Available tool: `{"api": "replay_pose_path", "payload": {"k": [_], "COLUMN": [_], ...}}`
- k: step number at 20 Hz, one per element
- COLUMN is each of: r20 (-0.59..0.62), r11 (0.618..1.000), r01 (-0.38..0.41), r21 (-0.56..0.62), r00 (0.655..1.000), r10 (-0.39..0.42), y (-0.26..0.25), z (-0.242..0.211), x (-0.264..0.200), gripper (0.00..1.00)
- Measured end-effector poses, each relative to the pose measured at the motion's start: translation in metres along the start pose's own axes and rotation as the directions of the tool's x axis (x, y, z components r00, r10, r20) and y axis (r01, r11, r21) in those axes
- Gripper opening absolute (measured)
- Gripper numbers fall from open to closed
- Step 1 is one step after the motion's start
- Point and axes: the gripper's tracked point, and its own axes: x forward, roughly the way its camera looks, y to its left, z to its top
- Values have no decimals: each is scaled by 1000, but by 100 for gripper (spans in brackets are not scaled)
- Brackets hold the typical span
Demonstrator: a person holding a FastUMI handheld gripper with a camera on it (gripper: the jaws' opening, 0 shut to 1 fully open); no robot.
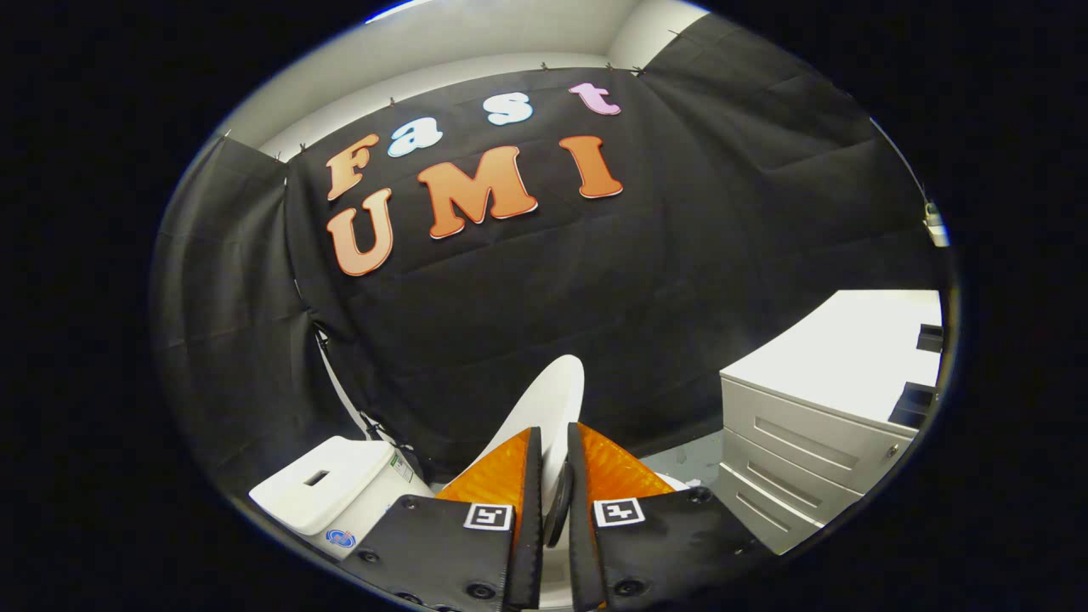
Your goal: Open the toilet lid.
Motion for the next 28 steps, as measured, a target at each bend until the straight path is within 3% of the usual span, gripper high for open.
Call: {"api": "replay_pose_path", "payload": {"k": [8, 15, 28], "r20": [16, 44, 47], "r11": [998, 980, 956], "r01": [-56, -107, -179], "r21": [-35, -168, -232], "r00": [998, 992, 980], "r10": [57, 116, 195], "y": [55, 122, 231], "z": [22, 38, 42], "x": [2, 1, -4], "gripper": [20, 21, 22]}}
